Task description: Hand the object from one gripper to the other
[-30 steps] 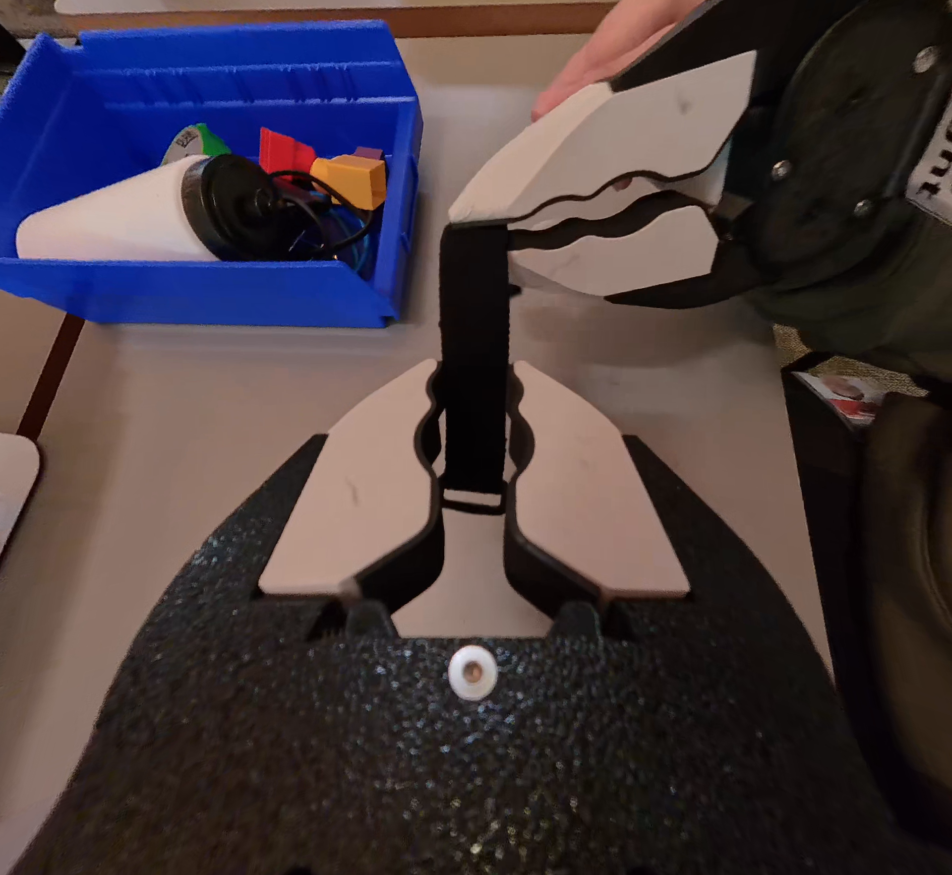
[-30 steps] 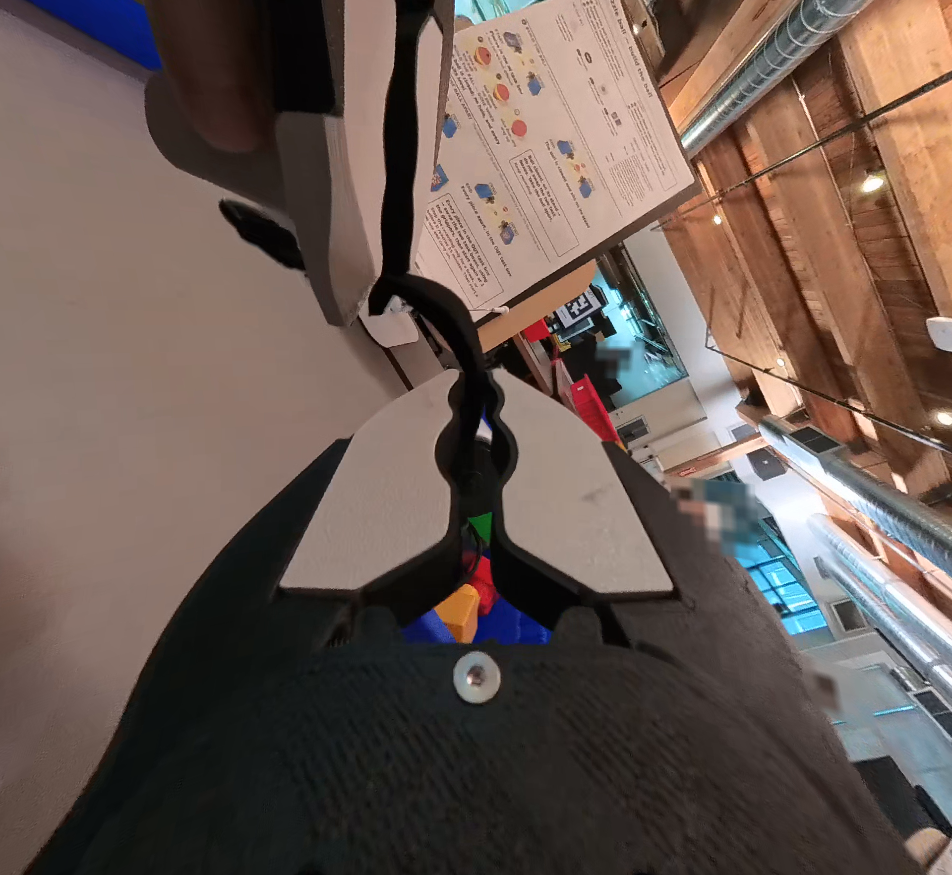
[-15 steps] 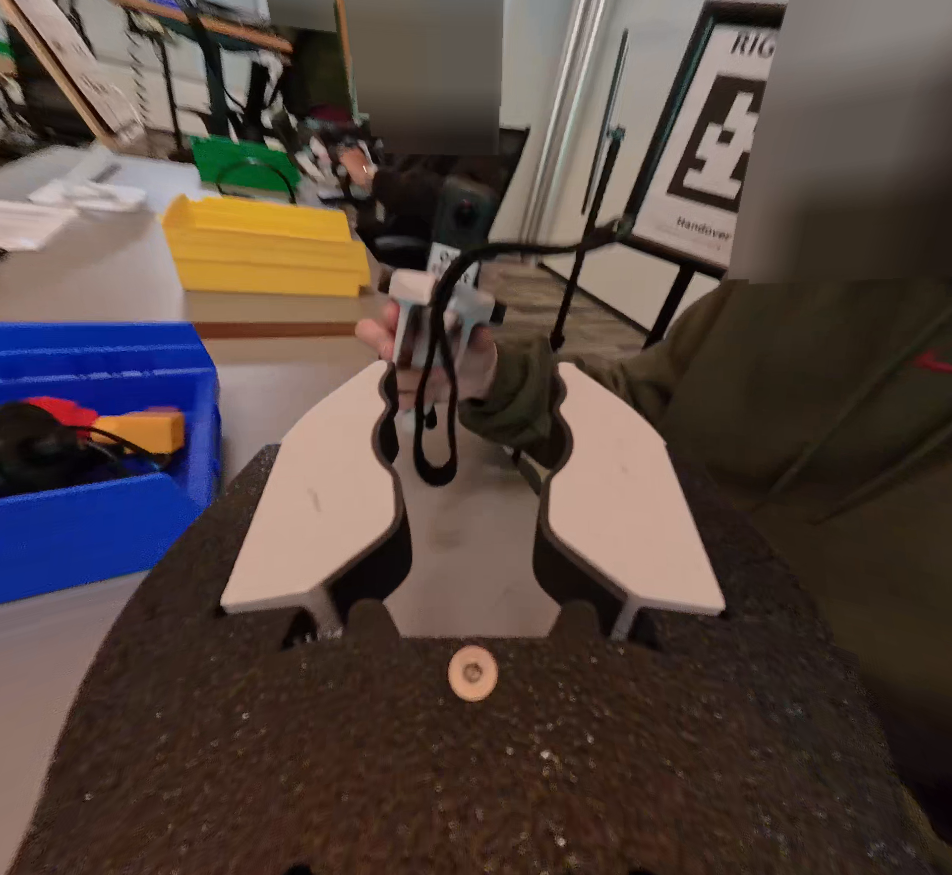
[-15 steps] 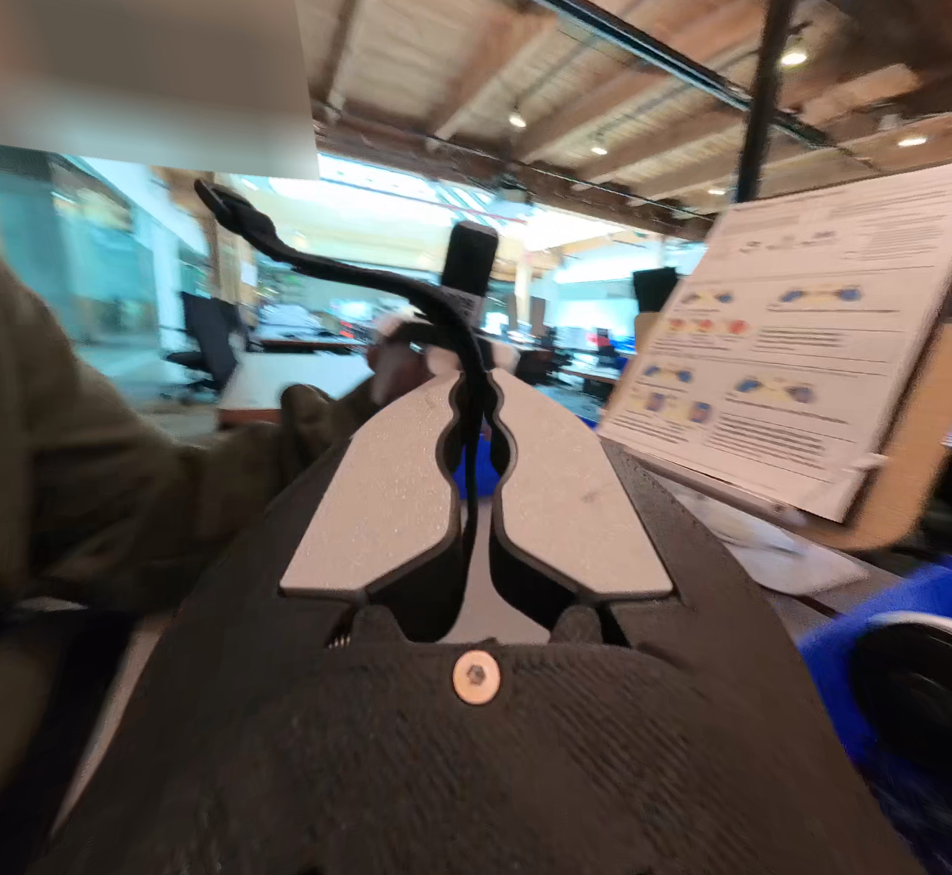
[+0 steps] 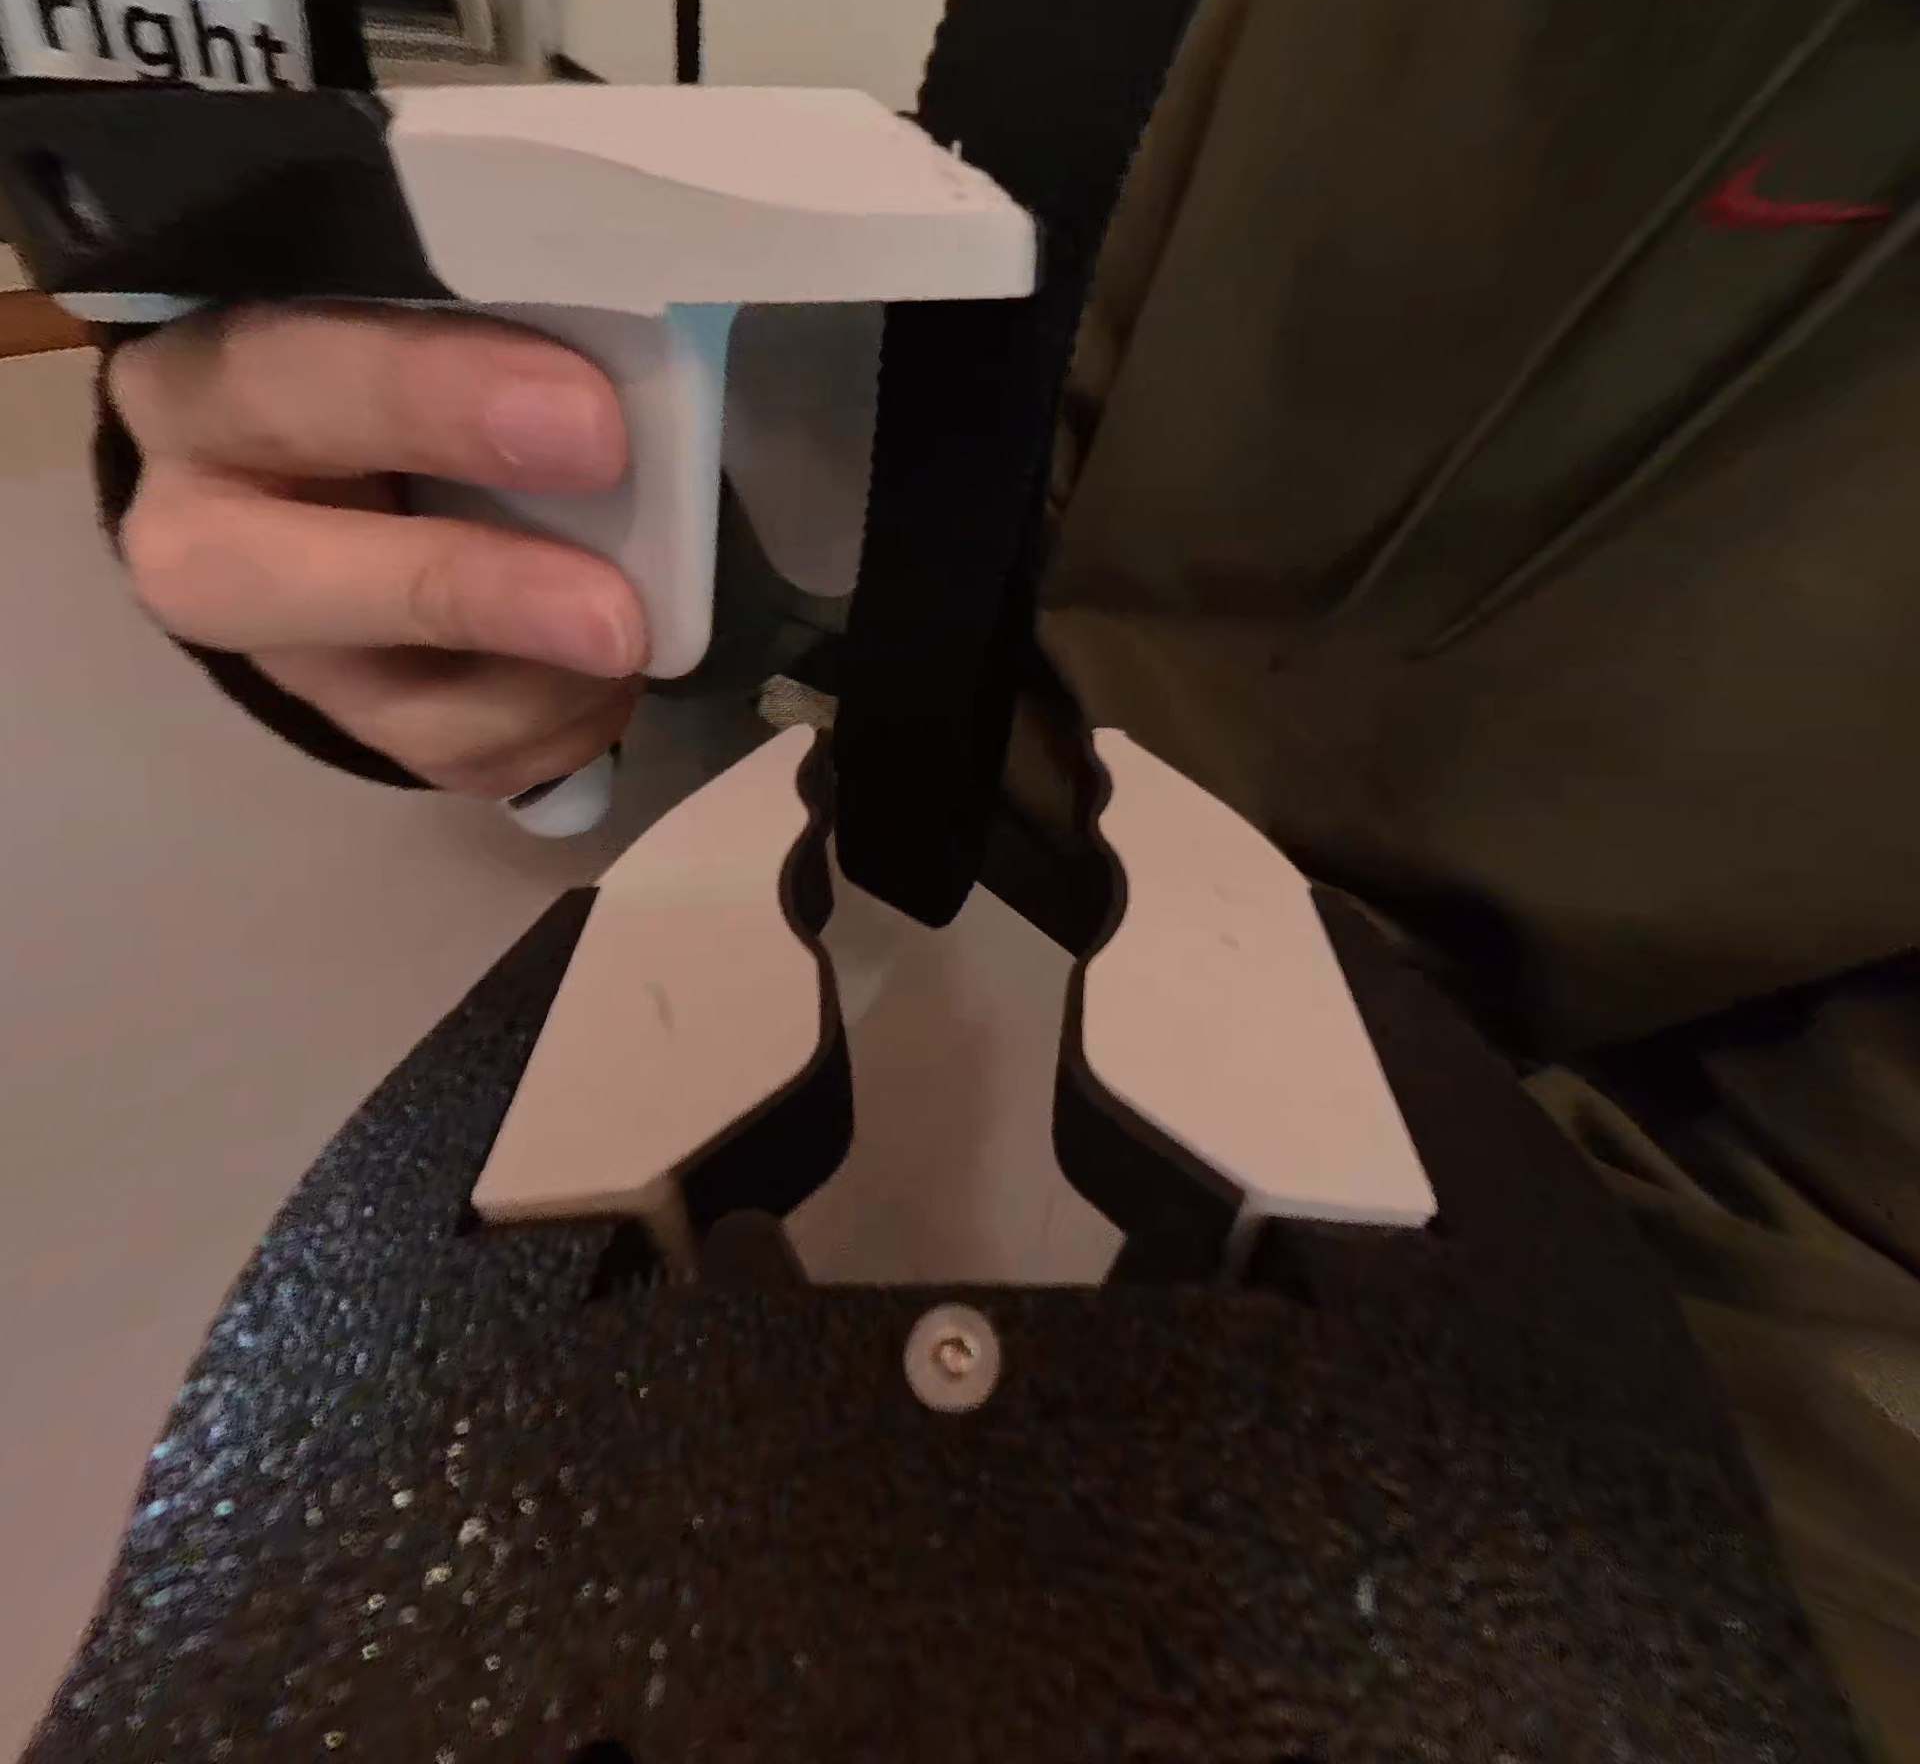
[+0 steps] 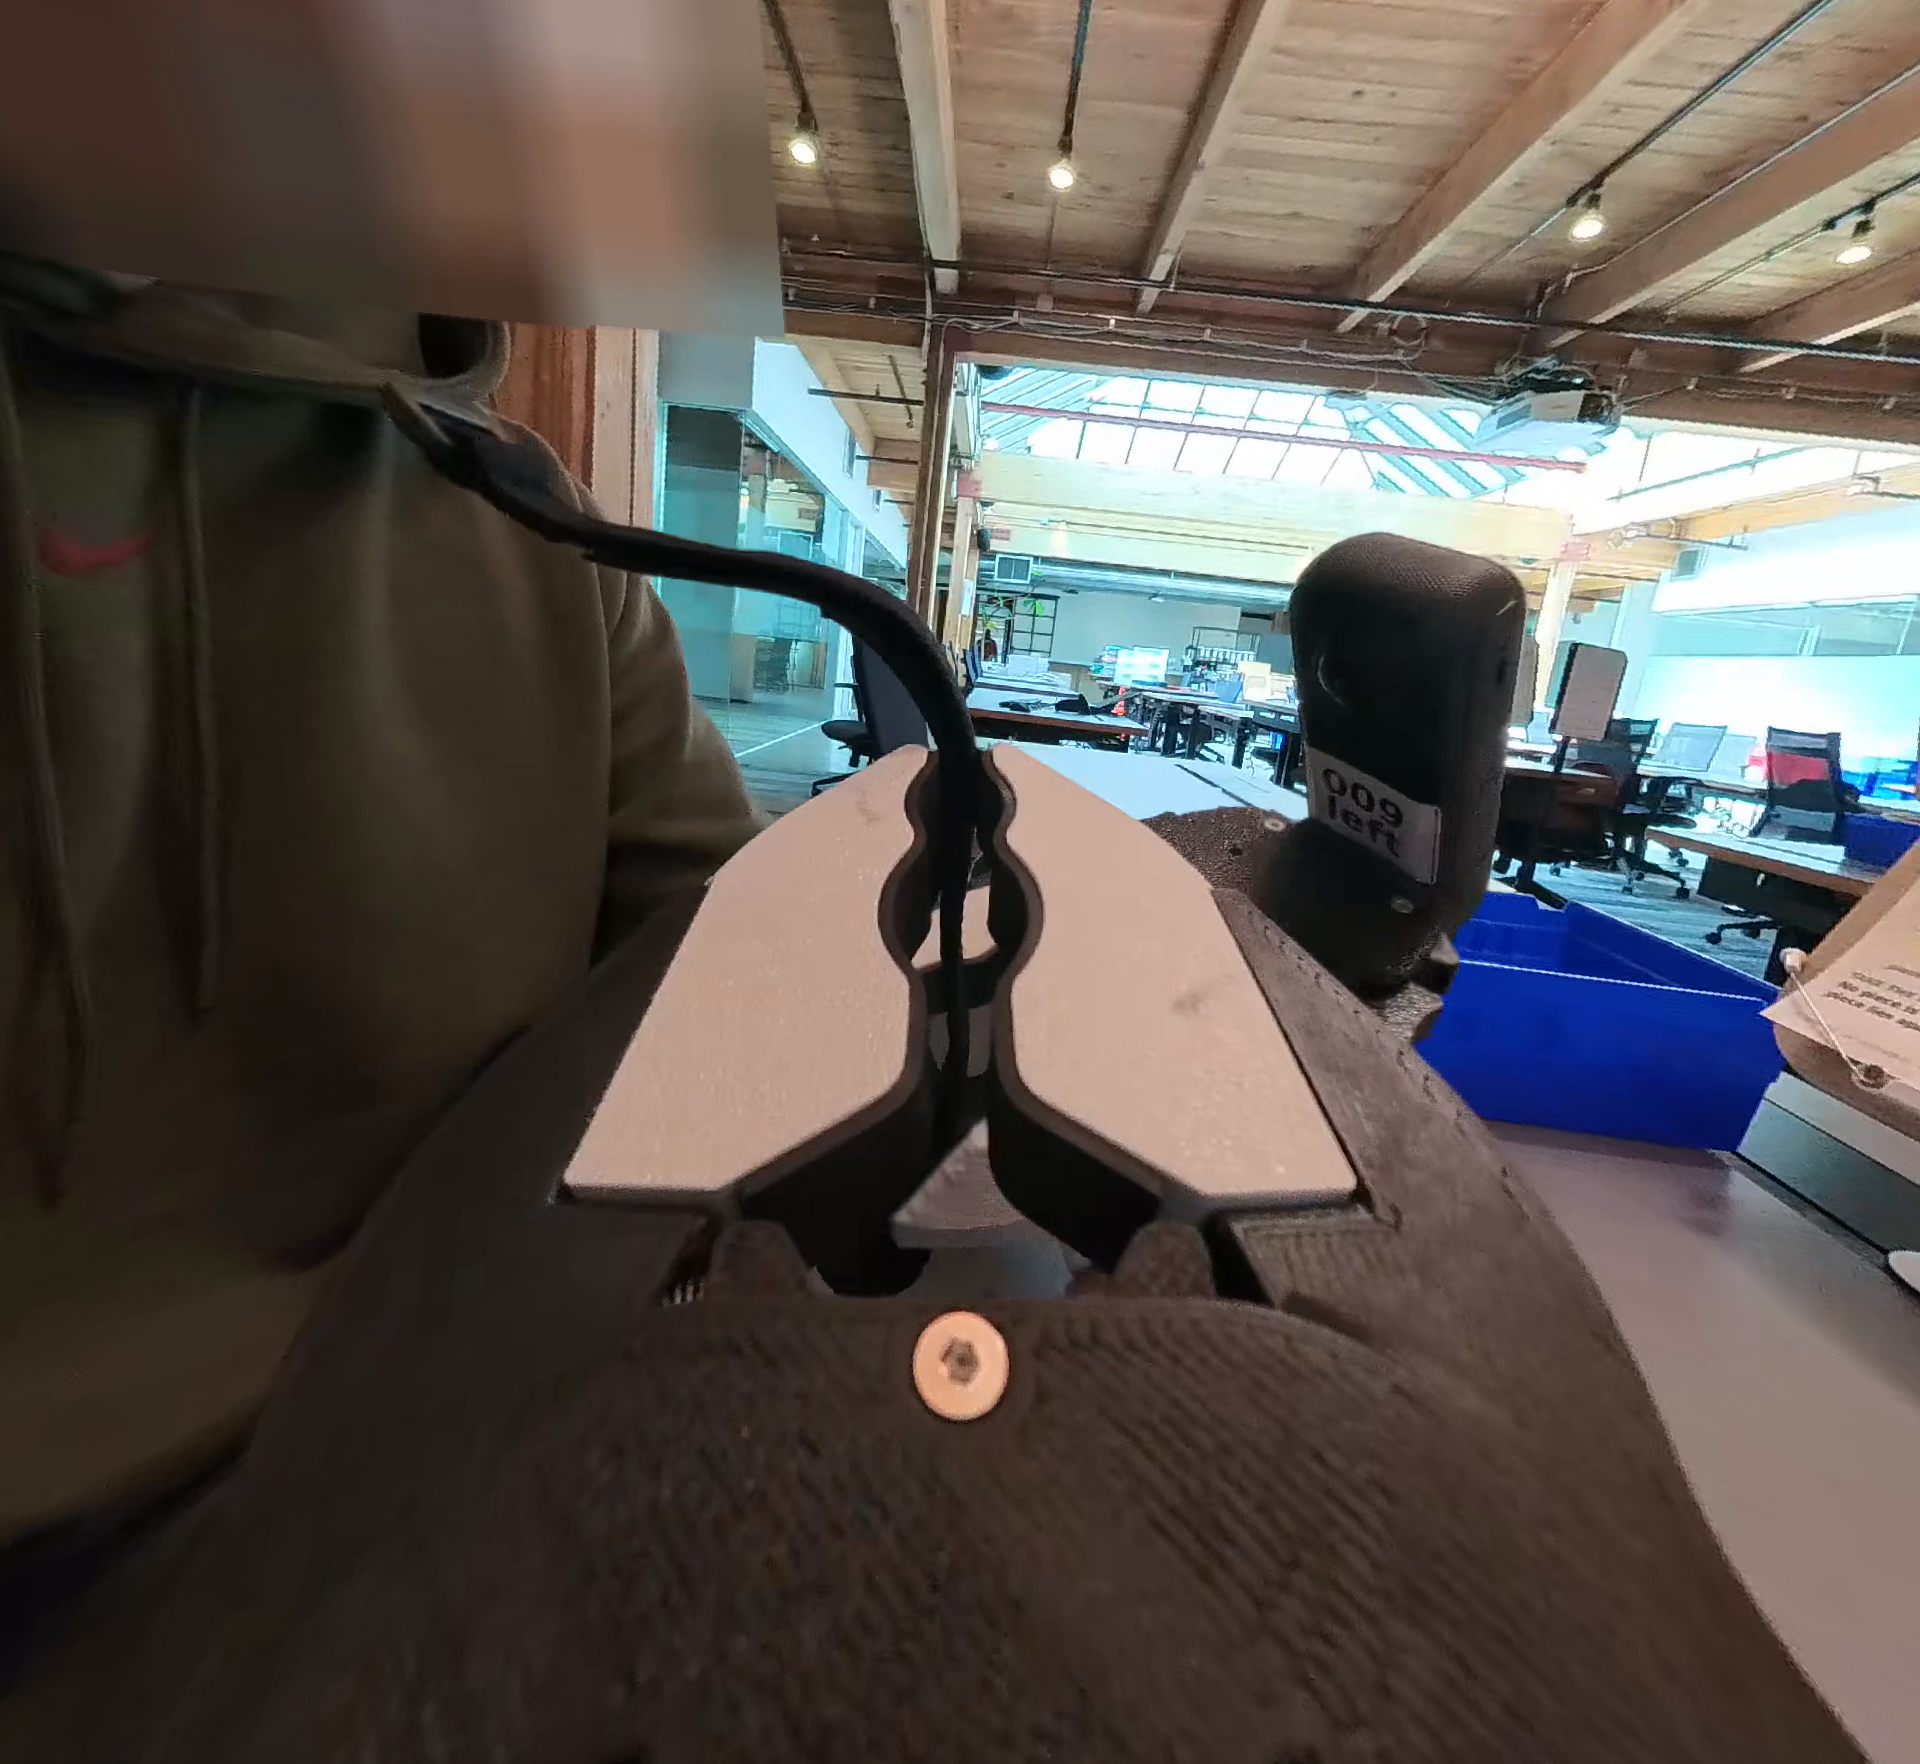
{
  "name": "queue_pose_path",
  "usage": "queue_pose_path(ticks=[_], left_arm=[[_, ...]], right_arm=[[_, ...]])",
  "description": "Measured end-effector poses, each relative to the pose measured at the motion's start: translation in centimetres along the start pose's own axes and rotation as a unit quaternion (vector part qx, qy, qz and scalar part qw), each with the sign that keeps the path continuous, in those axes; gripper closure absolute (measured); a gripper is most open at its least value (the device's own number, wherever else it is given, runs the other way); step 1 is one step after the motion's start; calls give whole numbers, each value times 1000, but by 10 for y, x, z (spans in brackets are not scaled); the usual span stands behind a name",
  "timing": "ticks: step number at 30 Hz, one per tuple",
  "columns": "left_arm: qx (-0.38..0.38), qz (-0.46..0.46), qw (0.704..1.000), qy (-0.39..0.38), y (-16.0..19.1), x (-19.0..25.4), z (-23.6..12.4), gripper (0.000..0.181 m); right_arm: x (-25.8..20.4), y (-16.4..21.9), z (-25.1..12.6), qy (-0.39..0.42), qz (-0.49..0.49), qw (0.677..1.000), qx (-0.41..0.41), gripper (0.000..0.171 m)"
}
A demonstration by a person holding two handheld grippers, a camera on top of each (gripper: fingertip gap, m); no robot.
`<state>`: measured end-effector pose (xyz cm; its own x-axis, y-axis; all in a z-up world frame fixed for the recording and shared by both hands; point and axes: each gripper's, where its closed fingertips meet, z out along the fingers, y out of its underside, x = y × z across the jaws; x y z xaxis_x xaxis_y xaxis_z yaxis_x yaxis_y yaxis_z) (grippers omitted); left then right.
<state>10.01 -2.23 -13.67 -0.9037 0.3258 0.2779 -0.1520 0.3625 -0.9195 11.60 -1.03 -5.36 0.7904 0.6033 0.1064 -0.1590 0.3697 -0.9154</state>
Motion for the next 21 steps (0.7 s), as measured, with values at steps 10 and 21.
queue_pose_path(ticks=[10, 21], left_arm=[[14, 24, 1000, 9, -1, -3, 2, 160], [71, -52, 964, -249, -21, -65, -59, 166]], right_arm=[[4, -3, -4, 11, 2, 1000, 11, 166], [71, -1, -47, 260, -22, 964, -48, 113]])
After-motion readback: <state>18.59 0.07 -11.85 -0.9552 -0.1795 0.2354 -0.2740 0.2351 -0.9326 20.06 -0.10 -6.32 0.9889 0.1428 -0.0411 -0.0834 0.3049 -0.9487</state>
